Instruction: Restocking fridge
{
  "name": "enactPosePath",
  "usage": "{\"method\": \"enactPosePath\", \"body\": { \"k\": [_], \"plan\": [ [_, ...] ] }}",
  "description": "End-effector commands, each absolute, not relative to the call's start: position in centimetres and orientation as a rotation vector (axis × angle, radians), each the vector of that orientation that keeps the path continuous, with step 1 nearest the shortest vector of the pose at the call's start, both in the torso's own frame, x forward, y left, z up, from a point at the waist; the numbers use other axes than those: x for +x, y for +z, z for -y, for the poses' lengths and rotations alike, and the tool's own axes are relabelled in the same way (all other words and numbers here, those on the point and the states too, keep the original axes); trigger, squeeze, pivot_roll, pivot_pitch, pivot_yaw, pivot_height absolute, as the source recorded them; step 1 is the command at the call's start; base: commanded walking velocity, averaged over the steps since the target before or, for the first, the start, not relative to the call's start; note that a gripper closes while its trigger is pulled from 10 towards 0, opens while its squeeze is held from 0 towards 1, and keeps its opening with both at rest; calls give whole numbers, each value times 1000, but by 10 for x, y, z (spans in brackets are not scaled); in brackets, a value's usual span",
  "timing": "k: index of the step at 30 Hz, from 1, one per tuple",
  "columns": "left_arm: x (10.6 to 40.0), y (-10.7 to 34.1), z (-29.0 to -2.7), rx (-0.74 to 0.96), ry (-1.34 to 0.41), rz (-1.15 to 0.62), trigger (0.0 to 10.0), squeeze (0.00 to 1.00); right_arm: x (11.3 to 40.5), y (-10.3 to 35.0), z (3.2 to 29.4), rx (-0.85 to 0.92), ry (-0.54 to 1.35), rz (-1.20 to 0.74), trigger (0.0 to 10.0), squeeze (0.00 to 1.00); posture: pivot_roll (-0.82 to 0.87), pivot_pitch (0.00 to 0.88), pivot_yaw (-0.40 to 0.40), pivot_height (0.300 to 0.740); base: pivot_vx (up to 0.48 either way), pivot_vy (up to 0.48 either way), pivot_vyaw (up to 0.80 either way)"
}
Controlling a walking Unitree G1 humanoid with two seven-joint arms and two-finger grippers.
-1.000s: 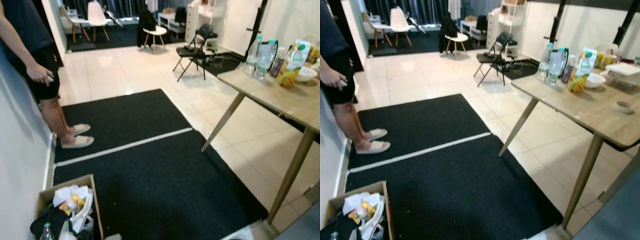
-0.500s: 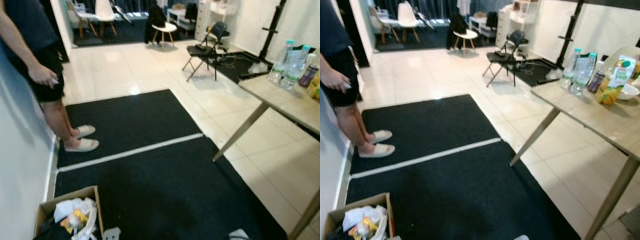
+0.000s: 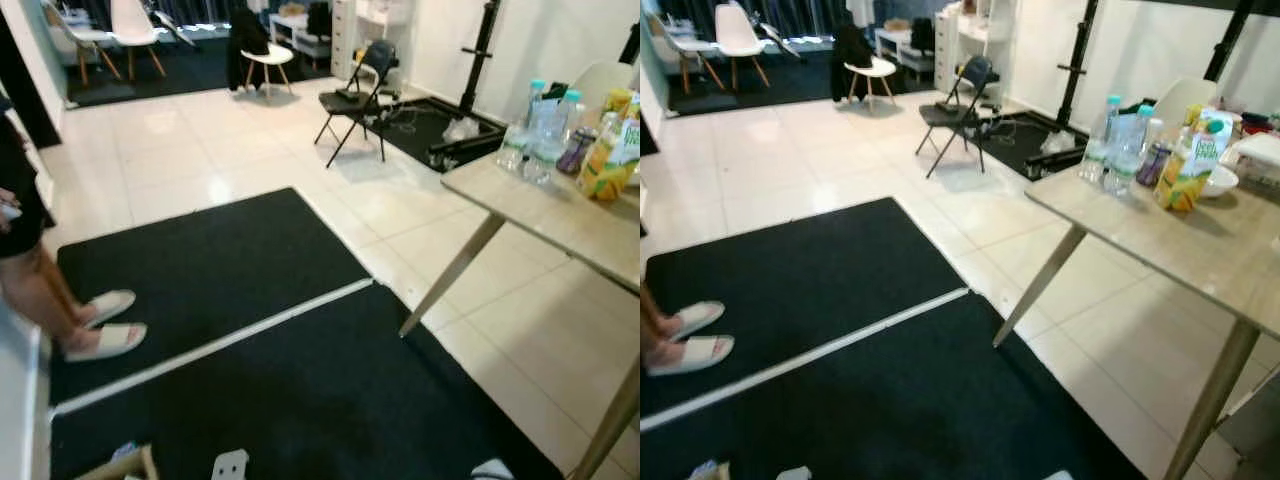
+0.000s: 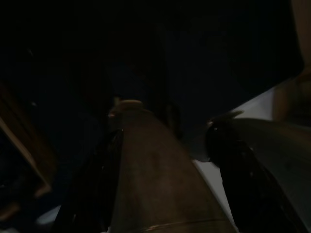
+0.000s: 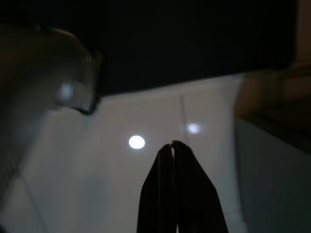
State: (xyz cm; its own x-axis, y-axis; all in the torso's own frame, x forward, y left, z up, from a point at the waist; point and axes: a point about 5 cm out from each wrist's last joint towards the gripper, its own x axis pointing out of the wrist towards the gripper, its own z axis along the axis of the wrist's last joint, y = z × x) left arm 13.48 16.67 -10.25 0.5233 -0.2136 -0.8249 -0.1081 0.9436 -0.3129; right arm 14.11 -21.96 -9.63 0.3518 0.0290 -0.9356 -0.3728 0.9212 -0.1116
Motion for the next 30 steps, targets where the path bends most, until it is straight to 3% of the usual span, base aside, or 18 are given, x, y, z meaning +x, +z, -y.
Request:
{"method": "enactPosePath", "body": {
  "k": [1,30],
  "plan": [
    [129,-105,-165,-346,-68,-1051,10000,0,143,-95,223,-341,257,-1183,10000,0,-117,0,7,740,394,0,0],
    [140,-101,-168,-341,-75,-1027,10000,0,143,-96,224,-419,233,-1207,10000,0,-103,0,10,740,392,0,0]
  ]
}}
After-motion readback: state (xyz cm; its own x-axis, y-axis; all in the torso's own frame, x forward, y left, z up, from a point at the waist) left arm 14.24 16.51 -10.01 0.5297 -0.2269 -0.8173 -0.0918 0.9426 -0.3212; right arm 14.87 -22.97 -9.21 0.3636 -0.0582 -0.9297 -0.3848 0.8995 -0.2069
